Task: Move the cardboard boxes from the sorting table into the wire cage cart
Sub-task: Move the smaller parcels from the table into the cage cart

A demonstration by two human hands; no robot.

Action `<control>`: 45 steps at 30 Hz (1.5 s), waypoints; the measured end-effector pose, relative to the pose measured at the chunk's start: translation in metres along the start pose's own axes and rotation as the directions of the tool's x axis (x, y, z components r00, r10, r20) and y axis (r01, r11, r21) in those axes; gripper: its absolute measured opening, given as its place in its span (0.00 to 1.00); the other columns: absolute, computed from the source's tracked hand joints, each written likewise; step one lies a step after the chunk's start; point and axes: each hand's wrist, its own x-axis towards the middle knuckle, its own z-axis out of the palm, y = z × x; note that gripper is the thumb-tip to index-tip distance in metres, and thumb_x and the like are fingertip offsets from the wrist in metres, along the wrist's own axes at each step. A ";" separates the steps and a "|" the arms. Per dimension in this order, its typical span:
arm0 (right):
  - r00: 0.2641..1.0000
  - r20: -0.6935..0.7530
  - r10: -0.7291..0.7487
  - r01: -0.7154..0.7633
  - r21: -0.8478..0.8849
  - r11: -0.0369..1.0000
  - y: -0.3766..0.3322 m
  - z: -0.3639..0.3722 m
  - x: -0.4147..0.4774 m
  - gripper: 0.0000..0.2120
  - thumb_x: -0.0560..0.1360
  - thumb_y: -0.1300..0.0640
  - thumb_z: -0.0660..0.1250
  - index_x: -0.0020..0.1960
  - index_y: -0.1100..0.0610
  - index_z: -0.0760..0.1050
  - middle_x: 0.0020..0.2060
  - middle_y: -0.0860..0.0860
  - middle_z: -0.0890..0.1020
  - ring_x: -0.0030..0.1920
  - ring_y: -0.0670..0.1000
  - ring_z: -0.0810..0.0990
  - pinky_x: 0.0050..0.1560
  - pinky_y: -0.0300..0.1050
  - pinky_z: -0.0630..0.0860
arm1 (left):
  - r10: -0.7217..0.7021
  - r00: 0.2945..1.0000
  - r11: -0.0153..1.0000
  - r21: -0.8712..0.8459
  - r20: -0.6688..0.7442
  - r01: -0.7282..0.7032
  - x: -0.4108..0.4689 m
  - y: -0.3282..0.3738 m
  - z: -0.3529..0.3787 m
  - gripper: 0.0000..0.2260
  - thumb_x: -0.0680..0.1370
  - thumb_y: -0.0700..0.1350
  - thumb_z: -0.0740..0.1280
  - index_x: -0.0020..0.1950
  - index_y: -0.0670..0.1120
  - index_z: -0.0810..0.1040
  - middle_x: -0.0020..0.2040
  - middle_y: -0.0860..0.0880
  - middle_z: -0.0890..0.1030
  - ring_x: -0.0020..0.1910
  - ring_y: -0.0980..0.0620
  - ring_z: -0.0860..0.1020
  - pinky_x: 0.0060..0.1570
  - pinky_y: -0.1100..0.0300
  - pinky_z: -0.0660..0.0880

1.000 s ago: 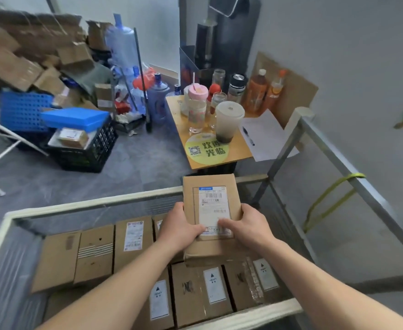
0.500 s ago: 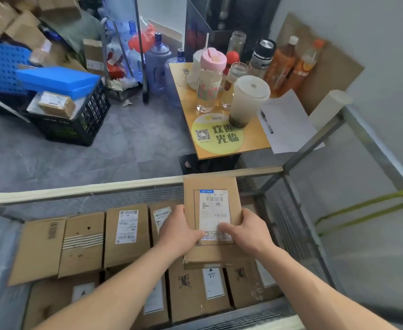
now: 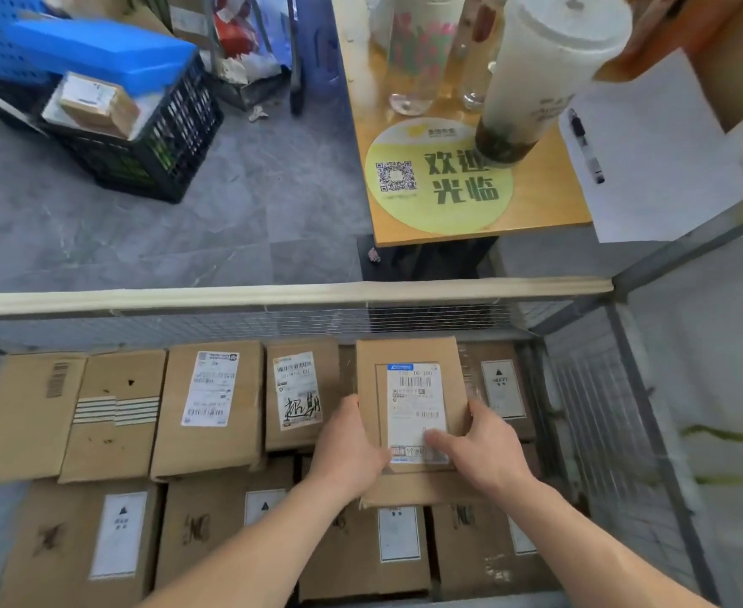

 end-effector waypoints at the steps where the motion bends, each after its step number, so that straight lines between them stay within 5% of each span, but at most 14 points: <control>1: 1.000 0.013 -0.004 0.004 -0.009 1.000 0.006 0.006 0.012 0.20 0.67 0.40 0.74 0.52 0.43 0.69 0.46 0.37 0.77 0.47 0.42 0.78 0.39 0.37 0.74 | -0.013 1.000 1.000 0.003 -0.004 0.013 0.011 -0.006 0.007 0.32 0.71 0.41 0.78 0.71 0.50 0.67 0.63 0.53 0.78 0.57 0.56 0.77 0.47 0.71 0.71; 5: 0.999 0.039 0.005 -0.004 -0.022 1.000 0.029 0.028 0.057 0.18 0.67 0.44 0.76 0.46 0.45 0.68 0.42 0.40 0.78 0.42 0.40 0.77 0.32 0.36 0.68 | -0.051 0.999 0.998 0.033 -0.009 0.051 0.052 -0.026 0.029 0.33 0.72 0.40 0.77 0.72 0.49 0.65 0.64 0.51 0.78 0.57 0.53 0.78 0.48 0.67 0.74; 15: 0.993 0.113 -0.018 0.020 -0.021 1.000 0.052 0.083 0.132 0.23 0.71 0.50 0.76 0.56 0.52 0.66 0.47 0.44 0.78 0.42 0.40 0.75 0.33 0.36 0.68 | -0.074 0.995 0.985 0.150 -0.064 0.083 0.116 -0.062 0.055 0.39 0.75 0.44 0.74 0.81 0.46 0.56 0.74 0.47 0.68 0.70 0.46 0.71 0.70 0.53 0.69; 20: 0.995 0.101 -0.008 0.013 -0.050 0.999 0.054 0.093 0.141 0.32 0.72 0.53 0.76 0.68 0.57 0.62 0.41 0.41 0.72 0.38 0.42 0.72 0.33 0.33 0.64 | -0.035 0.994 0.975 0.214 -0.101 0.056 0.118 -0.066 0.064 0.30 0.76 0.44 0.72 0.75 0.47 0.64 0.68 0.46 0.72 0.63 0.47 0.74 0.57 0.63 0.69; 23: 0.995 0.102 0.004 0.002 -0.050 0.999 0.052 0.095 0.138 0.37 0.73 0.53 0.76 0.74 0.59 0.59 0.54 0.51 0.79 0.47 0.50 0.74 0.40 0.37 0.70 | -0.021 0.995 0.973 0.229 -0.100 0.044 0.116 -0.067 0.065 0.25 0.76 0.44 0.71 0.70 0.46 0.68 0.66 0.47 0.73 0.61 0.48 0.75 0.52 0.65 0.67; 27: 0.995 0.096 -0.016 0.020 -0.040 0.999 0.044 0.092 0.131 0.46 0.74 0.55 0.75 0.82 0.56 0.51 0.70 0.54 0.75 0.67 0.55 0.74 0.62 0.45 0.71 | 0.043 0.992 0.971 0.239 -0.118 -0.013 0.109 -0.064 0.062 0.25 0.77 0.43 0.71 0.72 0.44 0.68 0.70 0.48 0.70 0.66 0.49 0.72 0.56 0.68 0.63; 31: 0.996 0.072 -0.047 0.052 -0.063 0.997 0.033 0.087 0.119 0.34 0.75 0.56 0.74 0.76 0.54 0.62 0.66 0.51 0.77 0.66 0.56 0.76 0.61 0.46 0.74 | 0.100 0.989 0.963 0.262 -0.113 -0.067 0.096 -0.057 0.051 0.24 0.77 0.42 0.71 0.72 0.45 0.69 0.70 0.49 0.71 0.66 0.50 0.73 0.55 0.69 0.62; 35: 0.995 0.044 -0.086 0.089 -0.076 0.993 0.022 0.073 0.091 0.24 0.76 0.53 0.73 0.68 0.53 0.68 0.59 0.46 0.77 0.61 0.53 0.79 0.45 0.32 0.71 | 0.154 0.983 0.947 0.297 -0.097 -0.120 0.072 -0.045 0.032 0.27 0.77 0.43 0.71 0.74 0.46 0.68 0.73 0.49 0.70 0.70 0.50 0.70 0.60 0.67 0.59; 39: 0.997 0.013 -0.079 0.080 -0.135 0.988 0.008 0.046 0.048 0.31 0.77 0.47 0.71 0.74 0.58 0.65 0.72 0.53 0.72 0.69 0.55 0.74 0.64 0.49 0.73 | 0.211 0.976 0.909 0.379 -0.058 -0.174 0.036 -0.024 0.006 0.28 0.78 0.47 0.69 0.77 0.47 0.65 0.75 0.50 0.68 0.72 0.50 0.68 0.66 0.62 0.62; 45: 0.989 -0.090 -0.117 0.091 -0.250 0.964 -0.023 -0.006 -0.037 0.31 0.77 0.45 0.69 0.75 0.56 0.66 0.77 0.52 0.66 0.78 0.52 0.62 0.74 0.50 0.64 | 0.334 0.940 0.768 0.557 0.070 -0.315 -0.029 0.025 -0.040 0.31 0.79 0.54 0.66 0.79 0.47 0.60 0.77 0.50 0.64 0.75 0.49 0.62 0.73 0.50 0.65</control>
